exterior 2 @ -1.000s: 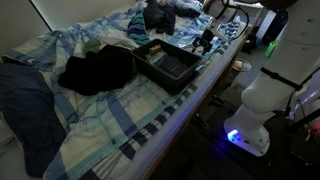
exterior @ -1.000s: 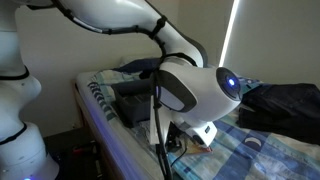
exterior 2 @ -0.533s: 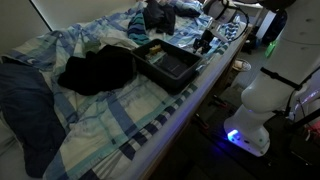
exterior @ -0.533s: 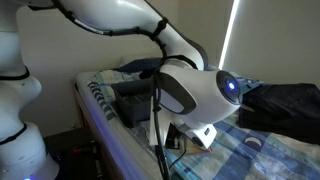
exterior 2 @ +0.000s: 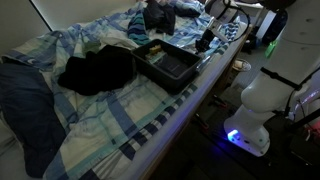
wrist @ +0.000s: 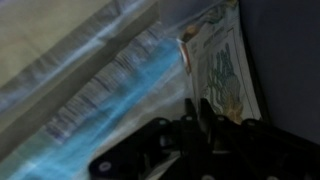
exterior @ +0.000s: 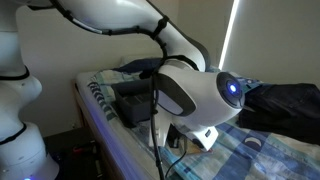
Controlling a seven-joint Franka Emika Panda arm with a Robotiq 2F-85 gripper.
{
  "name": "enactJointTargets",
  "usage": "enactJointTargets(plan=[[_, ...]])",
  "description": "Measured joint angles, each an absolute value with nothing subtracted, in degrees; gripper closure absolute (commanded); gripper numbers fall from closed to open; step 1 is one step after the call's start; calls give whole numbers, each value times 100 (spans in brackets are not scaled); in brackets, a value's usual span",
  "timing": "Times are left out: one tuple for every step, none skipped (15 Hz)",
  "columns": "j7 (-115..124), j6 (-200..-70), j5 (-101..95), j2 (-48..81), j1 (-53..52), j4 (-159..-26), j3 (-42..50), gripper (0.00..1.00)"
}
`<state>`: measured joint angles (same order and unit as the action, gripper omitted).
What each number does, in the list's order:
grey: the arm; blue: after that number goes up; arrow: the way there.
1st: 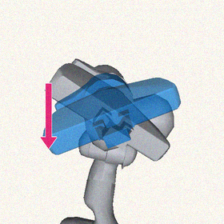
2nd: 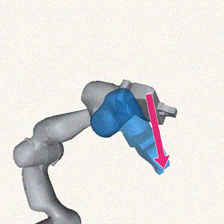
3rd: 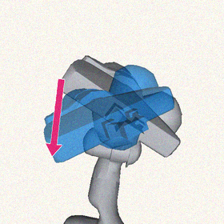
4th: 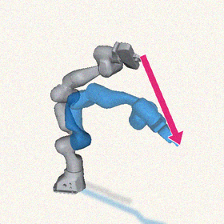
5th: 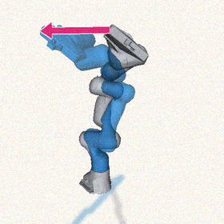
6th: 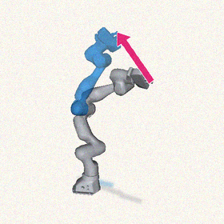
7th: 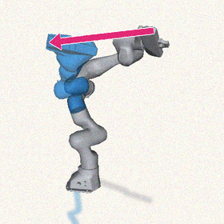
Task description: Pick the magazines on the bed and put them in the box
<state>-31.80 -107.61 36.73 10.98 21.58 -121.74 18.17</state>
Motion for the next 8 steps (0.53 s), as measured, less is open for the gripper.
enactJointTargets(plan=[[-3227,-10757,3766,1084,2189,-12173,1817,99],[-3245,-10733,3875,1064,2221,-12164,1818,100],[-3247,-10672,3999,1036,2256,-12131,1818,99],[-3247,-10592,4141,1000,2293,-12079,1820,99],[-3247,-10497,4293,956,2326,-12007,1829,99],[-3246,-10398,4445,913,2356,-11922,1838,99],[-3243,-10303,4603,864,2377,-11832,1855,99],[-3235,-10202,4761,813,2394,-11736,1875,99]])
